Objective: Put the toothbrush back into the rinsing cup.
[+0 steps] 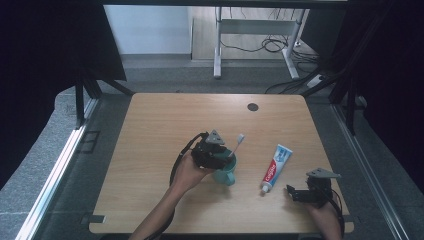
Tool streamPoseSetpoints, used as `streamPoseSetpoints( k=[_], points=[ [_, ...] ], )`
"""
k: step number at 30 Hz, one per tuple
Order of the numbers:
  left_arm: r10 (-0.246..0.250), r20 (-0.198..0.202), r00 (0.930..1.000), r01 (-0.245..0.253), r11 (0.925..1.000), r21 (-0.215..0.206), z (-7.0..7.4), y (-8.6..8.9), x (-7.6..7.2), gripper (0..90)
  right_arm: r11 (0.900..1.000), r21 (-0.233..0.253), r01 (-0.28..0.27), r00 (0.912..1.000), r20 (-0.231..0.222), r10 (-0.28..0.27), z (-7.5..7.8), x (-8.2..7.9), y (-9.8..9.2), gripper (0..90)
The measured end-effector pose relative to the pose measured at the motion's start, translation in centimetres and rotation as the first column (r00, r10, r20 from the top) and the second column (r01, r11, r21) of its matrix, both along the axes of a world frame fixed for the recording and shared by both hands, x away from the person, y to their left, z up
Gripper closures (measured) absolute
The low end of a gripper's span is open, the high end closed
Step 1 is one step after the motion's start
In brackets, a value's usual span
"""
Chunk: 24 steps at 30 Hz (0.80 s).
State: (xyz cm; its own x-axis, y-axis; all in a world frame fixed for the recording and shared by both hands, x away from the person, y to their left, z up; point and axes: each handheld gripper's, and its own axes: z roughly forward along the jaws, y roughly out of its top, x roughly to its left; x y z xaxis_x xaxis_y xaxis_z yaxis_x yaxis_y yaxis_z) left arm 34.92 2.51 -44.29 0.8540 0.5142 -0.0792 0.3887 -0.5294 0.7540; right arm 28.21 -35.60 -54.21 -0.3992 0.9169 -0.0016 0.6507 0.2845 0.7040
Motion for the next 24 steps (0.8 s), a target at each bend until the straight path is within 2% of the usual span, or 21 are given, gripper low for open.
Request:
streamPoseSetpoints(
  k=[4, 5, 8, 9, 10, 13, 24],
  points=[
    [0.009, 0.008, 0.9999, -0.009, 1.0000, 0.001, 0.5, 0.3, -0.1, 42.5, 1.000, -0.001, 0.000, 1.0000, 0.000, 0.000, 0.0, 0.0, 0.0, 0.0],
    [0.015, 0.012, 0.9998, -0.015, 0.9999, 0.005, 0.6, 0.3, -0.2, 37.3, 1.000, -0.001, 0.000, 1.0000, 0.000, 0.000, 0.0, 0.0, 0.0, 0.0],
    [0.025, 0.021, 0.9995, -0.025, 0.9996, 0.016, 0.9, 0.5, -0.3, 32.7, 1.000, -0.001, -0.001, 1.0000, 0.000, 0.001, 0.0, 0.0, 0.0, 0.0],
    [0.035, 0.020, 0.9992, -0.035, 0.9993, 0.013, 0.9, 0.6, -0.3, 27.4, 1.000, -0.001, 0.000, 1.0000, 0.000, 0.000, 0.0, 0.0, 0.0, 0.0],
    [0.036, 0.023, 0.9991, -0.037, 0.9992, 0.017, 1.0, 0.7, -0.3, 27.4, 1.000, -0.001, 0.000, 1.0000, 0.000, 0.000, 0.0, 0.0, 0.0, 0.0],
    [0.058, 0.028, 0.9979, -0.059, 0.9982, 0.012, 1.0, 1.2, -0.4, 18.5, 1.000, -0.001, 0.000, 1.0000, 0.000, 0.000, 0.0, 0.0, 0.0, 0.0],
    [0.080, 0.018, 0.9966, -0.080, 0.9968, -0.007, 1.3, 3.0, -0.7, 11.7, 1.000, -0.001, -0.001, 1.0000, 0.000, 0.001, 0.0, 0.0, 0.0, 0.0]
  ],
)
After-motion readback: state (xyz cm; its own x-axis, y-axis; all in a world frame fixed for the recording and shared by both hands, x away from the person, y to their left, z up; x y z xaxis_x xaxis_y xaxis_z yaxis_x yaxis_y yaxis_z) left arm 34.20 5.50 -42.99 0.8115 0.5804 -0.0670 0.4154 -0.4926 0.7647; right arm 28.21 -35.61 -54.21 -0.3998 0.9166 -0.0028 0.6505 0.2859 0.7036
